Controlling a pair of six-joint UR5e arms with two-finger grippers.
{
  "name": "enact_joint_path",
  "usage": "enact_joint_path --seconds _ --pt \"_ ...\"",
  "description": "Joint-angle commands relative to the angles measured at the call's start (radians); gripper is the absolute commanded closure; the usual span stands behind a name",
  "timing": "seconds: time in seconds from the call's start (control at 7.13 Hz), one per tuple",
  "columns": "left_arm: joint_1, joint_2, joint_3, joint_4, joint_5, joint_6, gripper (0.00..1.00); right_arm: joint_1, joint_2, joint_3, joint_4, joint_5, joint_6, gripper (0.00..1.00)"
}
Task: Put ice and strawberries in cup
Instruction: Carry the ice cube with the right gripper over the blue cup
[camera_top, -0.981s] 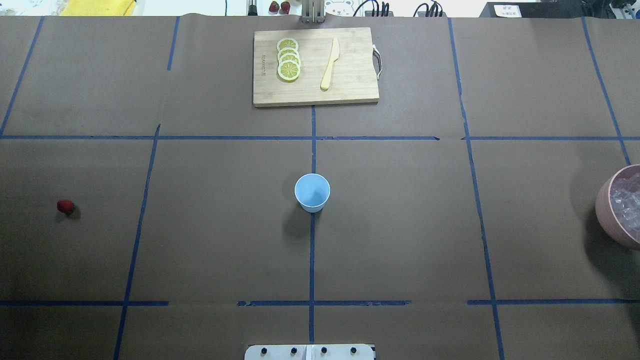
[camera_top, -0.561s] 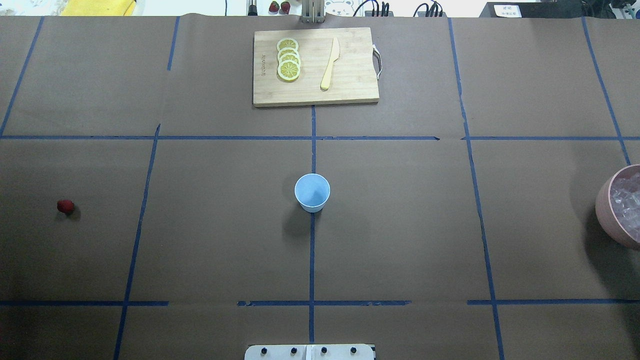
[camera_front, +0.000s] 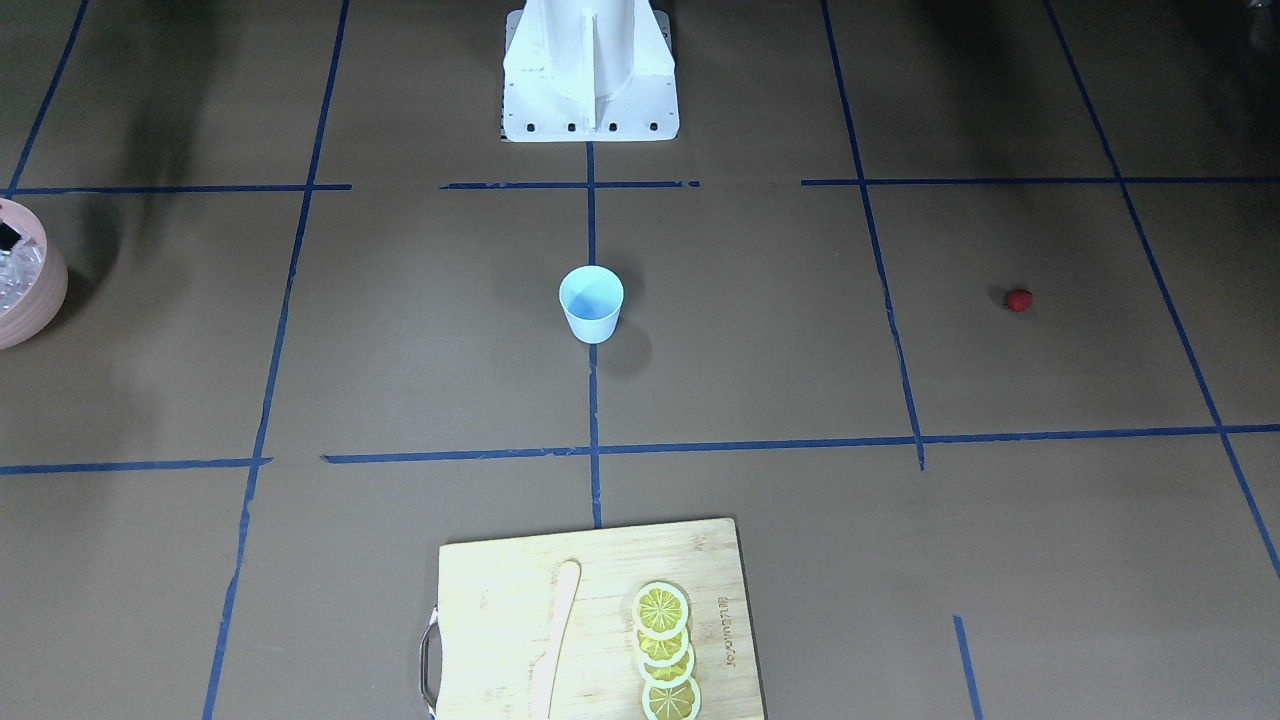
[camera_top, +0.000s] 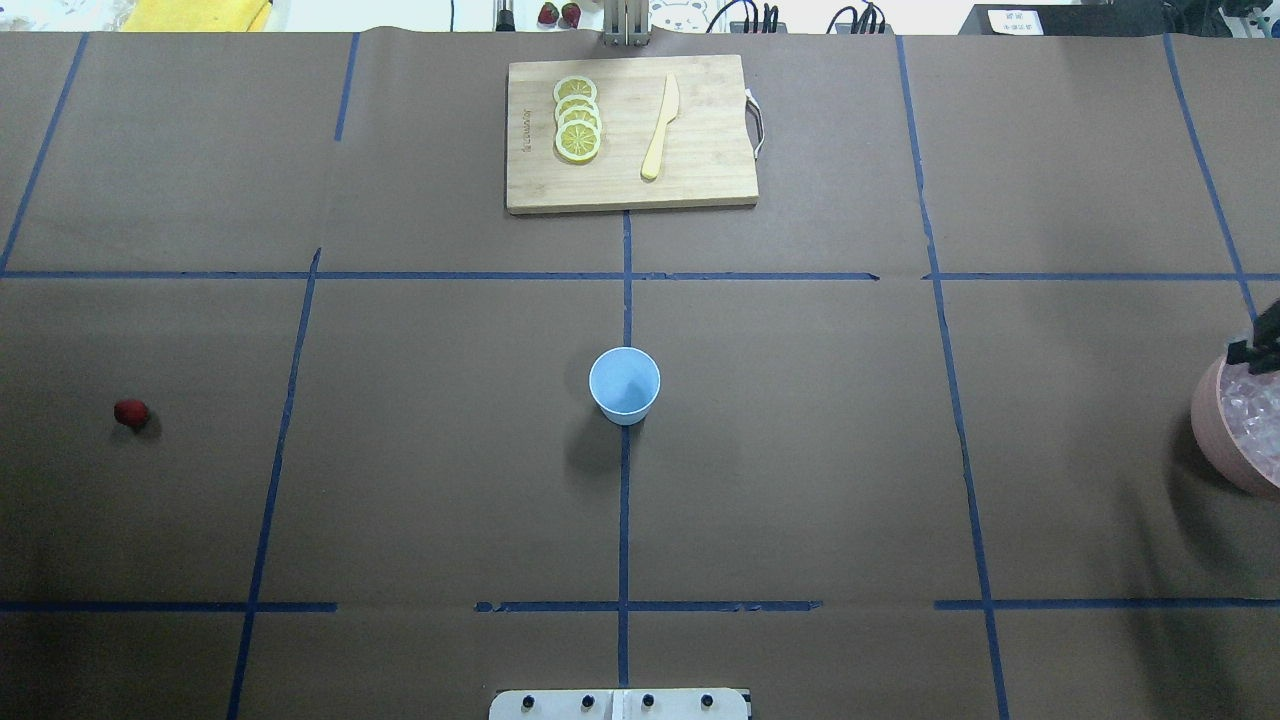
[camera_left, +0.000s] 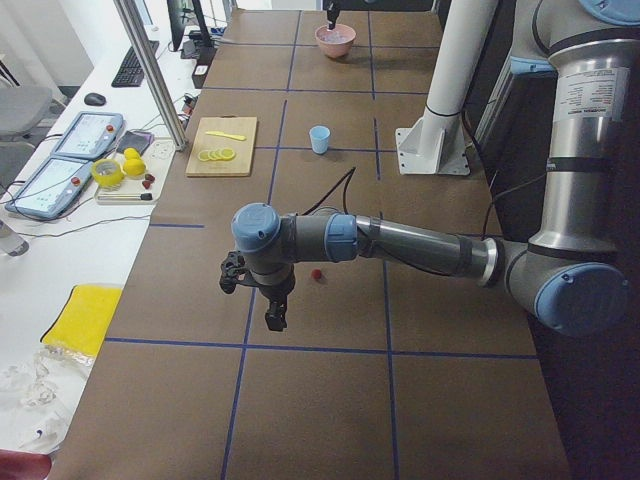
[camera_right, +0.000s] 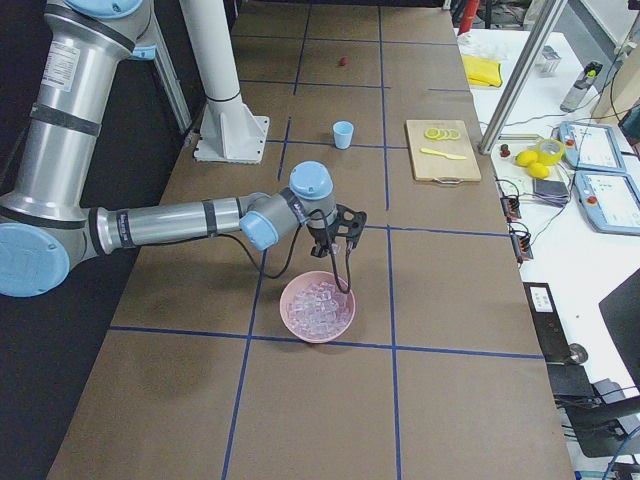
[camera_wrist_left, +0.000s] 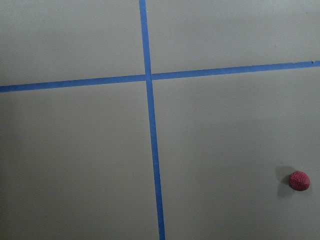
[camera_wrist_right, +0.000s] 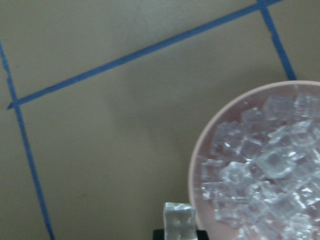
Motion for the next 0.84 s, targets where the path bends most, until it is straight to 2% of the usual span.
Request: enact_joint_path --seconds 0.0,0.14,0.28,0.42,0.7 --pt "0.000 -0.001 -0.003 0.000 -0.034 0.000 0.00 -0.165 0.241 0.013 -0.031 0.003 0.322 0.99" --pt "0.000 -0.001 -0.003 -0.001 -0.035 0.000 0.00 -0.239 0.382 0.012 -0.145 -0.020 0.387 1.00" --pt "0.000 -0.003 -0.005 -0.001 -0.037 0.000 0.00 -0.334 0.568 0.004 -0.319 -0.087 0.452 0.99" --pt "0.000 -0.003 -0.006 -0.001 -0.038 0.000 0.00 -0.421 0.702 -0.035 -0.432 -0.201 0.458 1.00" --pt "0.000 -0.003 -0.008 -0.001 -0.066 -0.002 0.00 -0.518 0.869 -0.184 -0.416 -0.254 0.581 1.00"
